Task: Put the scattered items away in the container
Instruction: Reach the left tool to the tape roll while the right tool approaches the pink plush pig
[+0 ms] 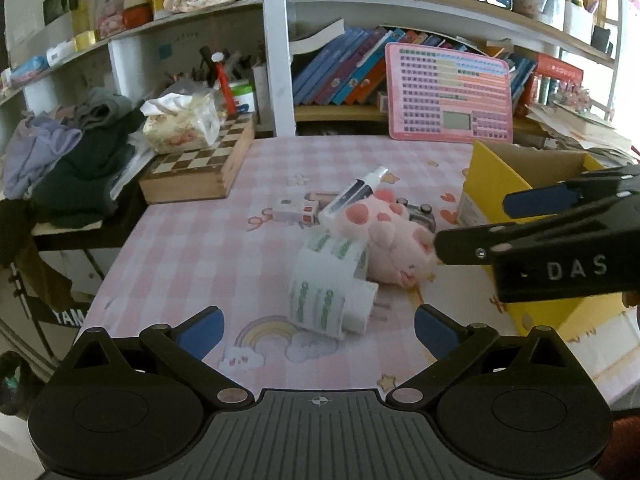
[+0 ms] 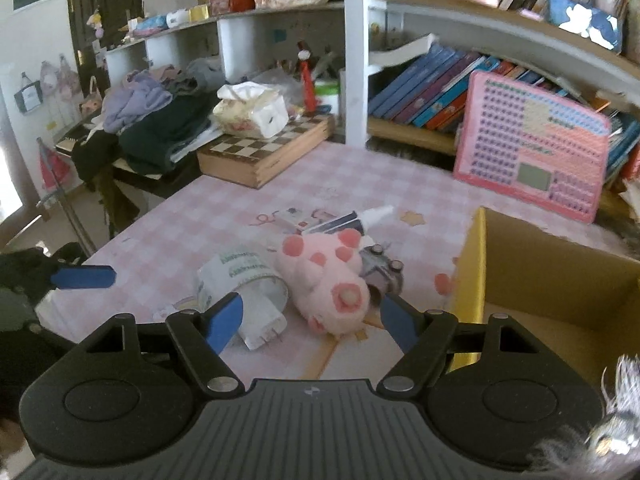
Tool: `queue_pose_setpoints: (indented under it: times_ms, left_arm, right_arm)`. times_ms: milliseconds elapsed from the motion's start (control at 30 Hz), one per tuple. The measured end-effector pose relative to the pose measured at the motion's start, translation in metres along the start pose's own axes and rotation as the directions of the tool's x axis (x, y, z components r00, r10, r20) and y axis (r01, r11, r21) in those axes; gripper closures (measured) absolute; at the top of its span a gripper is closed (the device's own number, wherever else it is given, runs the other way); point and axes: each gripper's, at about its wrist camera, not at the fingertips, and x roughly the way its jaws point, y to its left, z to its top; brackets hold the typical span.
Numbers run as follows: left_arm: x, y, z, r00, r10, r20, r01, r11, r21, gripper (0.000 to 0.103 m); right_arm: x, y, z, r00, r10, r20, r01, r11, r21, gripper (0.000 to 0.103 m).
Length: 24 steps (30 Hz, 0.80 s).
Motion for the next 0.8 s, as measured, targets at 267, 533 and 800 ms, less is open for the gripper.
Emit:
queue_pose_setpoints:
  times_ms: [267, 533, 800]
  left_arm:
    - [0.031, 0.003, 0.013, 1.000, -0.003, -0.016, 0.003, 1.000, 0.009, 0.015]
    - [0.068, 0.006, 0.017, 0.996, -0.011, -0.083, 0.013, 1.000, 0.017, 0.035]
    - [0.089, 0.014, 0.019, 0.993, -0.045, -0.105, 0.045, 0.999, -0.002, 0.056]
  right_arm:
    - [0.038, -0.007, 0.019, 0.997, 0.018, -0.074, -0.016, 1.000, 0.020, 0.028]
    - [0.082, -0.014, 0.027, 0.983, -0.027, -0.180, 0.030, 0.999, 0.015, 0.028]
    - [0.119, -0.016, 0.030, 0.960, -0.040, -0.277, 0.043, 0.999, 0.005, 0.028]
